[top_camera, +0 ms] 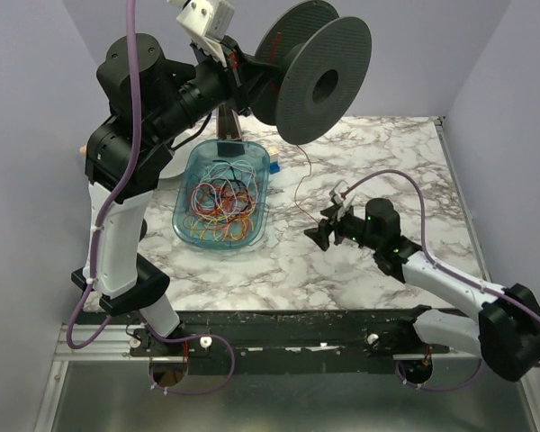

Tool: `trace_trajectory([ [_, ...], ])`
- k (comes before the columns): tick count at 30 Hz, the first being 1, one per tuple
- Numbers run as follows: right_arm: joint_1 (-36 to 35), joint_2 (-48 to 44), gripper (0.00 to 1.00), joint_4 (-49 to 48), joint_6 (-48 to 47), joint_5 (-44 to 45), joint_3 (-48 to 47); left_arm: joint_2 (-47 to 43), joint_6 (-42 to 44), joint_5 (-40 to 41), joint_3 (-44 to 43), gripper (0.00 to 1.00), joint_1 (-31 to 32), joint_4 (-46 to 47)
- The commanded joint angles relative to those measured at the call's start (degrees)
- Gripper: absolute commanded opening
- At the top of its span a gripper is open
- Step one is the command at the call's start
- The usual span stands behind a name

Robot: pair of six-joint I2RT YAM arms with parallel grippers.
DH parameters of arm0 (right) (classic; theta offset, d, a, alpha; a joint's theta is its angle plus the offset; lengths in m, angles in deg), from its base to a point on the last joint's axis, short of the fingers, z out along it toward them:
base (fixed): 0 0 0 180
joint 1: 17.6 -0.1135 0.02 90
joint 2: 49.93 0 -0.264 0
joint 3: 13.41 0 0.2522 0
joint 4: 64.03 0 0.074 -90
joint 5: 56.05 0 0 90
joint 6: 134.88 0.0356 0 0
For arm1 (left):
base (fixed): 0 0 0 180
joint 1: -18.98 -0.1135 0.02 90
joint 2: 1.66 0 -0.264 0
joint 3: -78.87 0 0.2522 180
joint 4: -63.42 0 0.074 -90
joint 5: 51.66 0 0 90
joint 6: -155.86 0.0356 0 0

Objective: Wrap the cables

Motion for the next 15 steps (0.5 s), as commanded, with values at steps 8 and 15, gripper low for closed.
trace_trajectory([
  [8, 8.76, 19.90, 0.01, 0.89, 8.30, -8.90, -11.79, -1.83, 0.34, -2.08, -2.02, 0.00, 0.18, 2.53],
  [15, 24.67, 12.02, 0.00, -3.24, 21.05, -7.00, -6.98, -11.05, 17.36, -2.07, 14.39, 0.00, 0.18, -3.89],
])
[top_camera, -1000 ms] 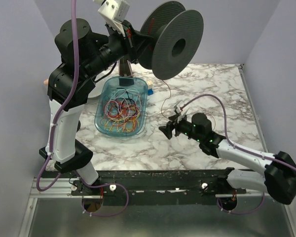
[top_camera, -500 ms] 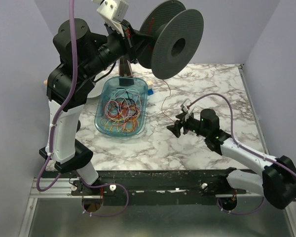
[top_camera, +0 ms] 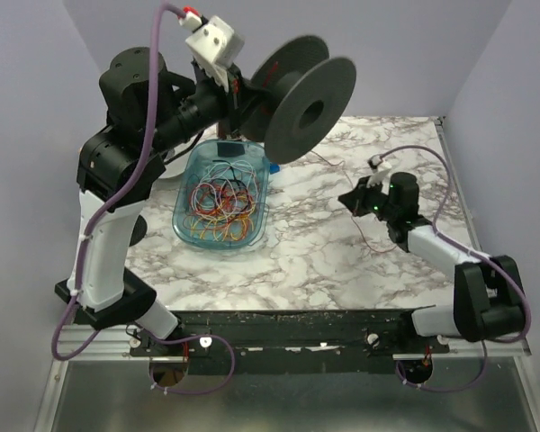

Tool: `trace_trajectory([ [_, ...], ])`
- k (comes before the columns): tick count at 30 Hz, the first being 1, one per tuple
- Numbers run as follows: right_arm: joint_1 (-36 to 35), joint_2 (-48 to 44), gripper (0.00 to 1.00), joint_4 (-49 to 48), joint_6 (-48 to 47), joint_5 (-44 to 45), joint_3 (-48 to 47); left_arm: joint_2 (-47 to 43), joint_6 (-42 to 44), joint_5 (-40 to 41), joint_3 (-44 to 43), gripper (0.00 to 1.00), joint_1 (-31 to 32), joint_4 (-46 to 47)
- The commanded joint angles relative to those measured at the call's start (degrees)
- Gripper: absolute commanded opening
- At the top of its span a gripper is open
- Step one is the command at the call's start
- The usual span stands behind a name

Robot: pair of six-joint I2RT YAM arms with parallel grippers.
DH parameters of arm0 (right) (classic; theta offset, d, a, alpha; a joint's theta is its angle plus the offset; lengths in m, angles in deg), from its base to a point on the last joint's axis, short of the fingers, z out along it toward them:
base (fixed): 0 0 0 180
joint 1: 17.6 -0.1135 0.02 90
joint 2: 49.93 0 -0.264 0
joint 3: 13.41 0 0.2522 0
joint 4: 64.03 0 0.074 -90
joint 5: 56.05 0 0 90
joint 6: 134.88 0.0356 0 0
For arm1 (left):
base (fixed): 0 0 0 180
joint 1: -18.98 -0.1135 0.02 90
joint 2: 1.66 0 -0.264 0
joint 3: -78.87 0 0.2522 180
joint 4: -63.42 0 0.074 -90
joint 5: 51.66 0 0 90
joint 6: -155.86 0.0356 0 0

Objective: Wrap the cables

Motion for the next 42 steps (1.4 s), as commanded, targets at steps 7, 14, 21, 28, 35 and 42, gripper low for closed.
trace_trajectory([
  [7, 16.43, -11.76, 0.01, 19.10, -2.10, -0.65, -9.98, -12.72, 32.26, -6.51, 26.96, 0.00, 1.45, -15.14],
  [14, 15.04, -11.68, 0.01, 39.77, -9.85, -8.74, -30.55, -16.51, 39.04, 3.60, 51.77, 0.00, 7.78, -10.33],
  [21, 6.08, -6.84, 0.01, 63.67, -11.18, -10.85, -52.34, -11.78, 31.42, 12.29, 54.78, 0.00, 9.98, -0.40],
  [28, -5.96, -9.73, 0.01, 58.44, 2.17, -22.35, -60.46, -1.84, 16.48, 20.30, 45.56, 0.00, 8.32, 9.09],
  [35, -15.72, -12.55, 0.01, 50.34, 6.93, -23.95, -58.09, 9.48, 9.08, 21.71, 32.29, 0.00, 5.24, 14.99],
  [42, -26.61, -9.57, 0.01, 47.62, 6.93, -22.19, -56.25, 20.04, 3.22, 23.47, 16.13, 0.00, 3.66, 17.02],
])
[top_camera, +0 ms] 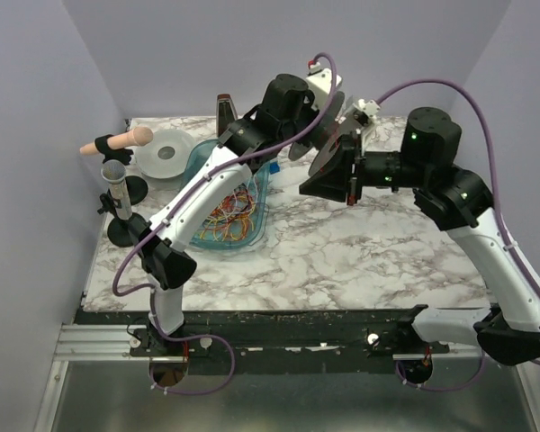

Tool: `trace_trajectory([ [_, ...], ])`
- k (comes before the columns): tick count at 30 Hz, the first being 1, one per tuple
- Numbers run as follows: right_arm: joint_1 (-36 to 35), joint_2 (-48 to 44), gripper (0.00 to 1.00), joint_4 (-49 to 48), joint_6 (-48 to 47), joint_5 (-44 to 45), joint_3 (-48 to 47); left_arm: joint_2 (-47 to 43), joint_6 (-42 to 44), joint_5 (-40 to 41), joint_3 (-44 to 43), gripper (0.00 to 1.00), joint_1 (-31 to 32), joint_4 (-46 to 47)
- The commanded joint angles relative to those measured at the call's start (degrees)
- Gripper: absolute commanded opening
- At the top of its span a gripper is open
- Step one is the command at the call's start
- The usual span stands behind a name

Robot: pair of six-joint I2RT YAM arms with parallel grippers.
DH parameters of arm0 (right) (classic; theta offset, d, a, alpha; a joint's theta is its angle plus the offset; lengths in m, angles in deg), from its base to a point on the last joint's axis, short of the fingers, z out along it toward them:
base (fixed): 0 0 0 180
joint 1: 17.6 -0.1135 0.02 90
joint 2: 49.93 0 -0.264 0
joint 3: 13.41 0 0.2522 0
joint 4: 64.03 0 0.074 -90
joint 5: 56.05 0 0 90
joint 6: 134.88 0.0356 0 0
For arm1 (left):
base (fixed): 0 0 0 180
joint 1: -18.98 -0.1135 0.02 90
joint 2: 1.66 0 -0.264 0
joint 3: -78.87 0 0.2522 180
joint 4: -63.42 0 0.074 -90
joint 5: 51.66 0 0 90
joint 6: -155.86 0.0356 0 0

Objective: Wrap the cables

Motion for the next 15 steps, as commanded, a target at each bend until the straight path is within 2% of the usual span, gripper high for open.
trace_trajectory([
  [1, -6.58, 1.47, 0.01, -6.02, 1.79, -2.06, 2.03, 6.65, -7.41, 4.35, -11.23, 0.00, -2.44, 4.32],
  [4, -8.35, 3.58, 0.01, -7.62, 3.81, 0.48, 4.67, 8.68, -11.37, 4.34, -17.22, 0.00, -4.29, 4.93],
  [6, -8.79, 4.90, 0.01, -7.09, 6.35, 3.90, 5.64, 8.33, -10.68, 5.66, -17.67, 0.00, -4.73, 6.33],
  [9, -8.79, 5.78, 0.01, 1.57, 8.65, 15.91, 1.62, 7.02, -0.70, 10.30, -15.14, 0.00, -4.64, 9.83],
  [11, -8.88, 5.52, 0.01, 7.65, 6.99, 22.61, -2.51, 4.39, 7.92, 15.48, -7.43, 0.00, -4.82, 17.54],
  [13, -8.88, 4.73, 0.01, 10.74, 6.02, 25.62, -4.02, 2.36, 16.27, 19.88, -0.65, 0.00, -5.52, 25.98],
  [15, -8.88, 5.25, 0.01, 14.69, 5.49, 25.19, -5.25, 2.35, 20.25, 21.92, 1.05, 0.00, -6.92, 30.23],
])
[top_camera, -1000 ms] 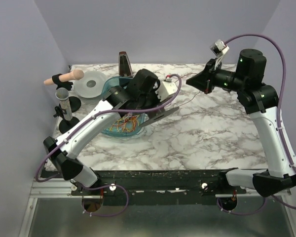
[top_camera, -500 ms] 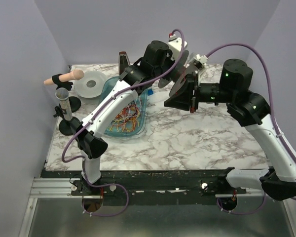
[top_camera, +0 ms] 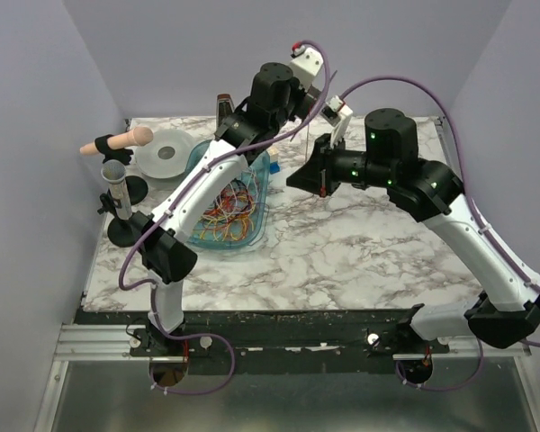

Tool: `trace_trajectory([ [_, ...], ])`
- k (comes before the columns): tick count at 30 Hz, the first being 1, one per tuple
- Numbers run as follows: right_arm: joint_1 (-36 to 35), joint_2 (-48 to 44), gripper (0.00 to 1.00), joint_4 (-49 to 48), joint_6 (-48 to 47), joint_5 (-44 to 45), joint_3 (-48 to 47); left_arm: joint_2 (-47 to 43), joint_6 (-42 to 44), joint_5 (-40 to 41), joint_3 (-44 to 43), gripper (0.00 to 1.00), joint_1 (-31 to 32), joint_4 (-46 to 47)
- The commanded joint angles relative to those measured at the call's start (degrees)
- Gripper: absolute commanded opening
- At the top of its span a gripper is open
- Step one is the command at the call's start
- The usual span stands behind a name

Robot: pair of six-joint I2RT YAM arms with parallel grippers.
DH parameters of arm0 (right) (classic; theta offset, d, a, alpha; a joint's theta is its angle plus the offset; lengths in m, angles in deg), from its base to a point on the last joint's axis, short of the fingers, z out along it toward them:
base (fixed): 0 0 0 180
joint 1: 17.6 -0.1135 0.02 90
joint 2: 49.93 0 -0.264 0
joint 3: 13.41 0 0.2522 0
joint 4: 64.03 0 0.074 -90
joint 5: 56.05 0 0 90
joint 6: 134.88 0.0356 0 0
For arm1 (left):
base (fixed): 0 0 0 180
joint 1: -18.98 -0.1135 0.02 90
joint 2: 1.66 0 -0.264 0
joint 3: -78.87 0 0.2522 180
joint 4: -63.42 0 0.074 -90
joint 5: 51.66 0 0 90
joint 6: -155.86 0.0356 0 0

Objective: Wrap the cables

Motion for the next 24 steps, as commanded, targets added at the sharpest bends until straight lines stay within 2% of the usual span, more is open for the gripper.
trace_trajectory([
  [1, -1.38, -1.33, 0.01, 12.44, -0.48, 3.18, -5.56, -1.56, 16.96, 12.94, 5.64, 0.00, -2.64, 20.46],
  [3, -1.38, -0.97, 0.01, 13.61, -0.48, -0.94, -5.05, -1.03, 16.81, 13.13, 4.16, 0.00, -3.96, 21.36],
  [5, -1.64, -2.89, 0.01, 8.46, -1.01, -5.51, -0.32, -0.85, 12.86, 10.33, 0.65, 0.00, -4.58, 16.46],
  [10, -1.73, -8.52, 0.01, -16.93, 3.81, -10.27, 14.80, -0.33, -0.31, 1.89, -7.43, 0.00, -4.58, 3.72],
  [13, -2.26, -7.48, 0.01, -27.32, 6.28, -7.92, 17.98, 0.12, -10.24, -2.77, -12.02, 0.00, -4.23, -2.44],
  [20, -6.92, 0.61, 0.01, -29.36, -1.70, 2.72, 11.92, 0.12, -22.04, -7.09, -16.33, 0.00, -2.73, -8.17],
  [24, -7.01, -2.63, 0.01, -36.72, -3.38, 7.29, 22.35, -1.64, -25.21, -10.95, -19.84, 0.00, -3.61, -9.22],
])
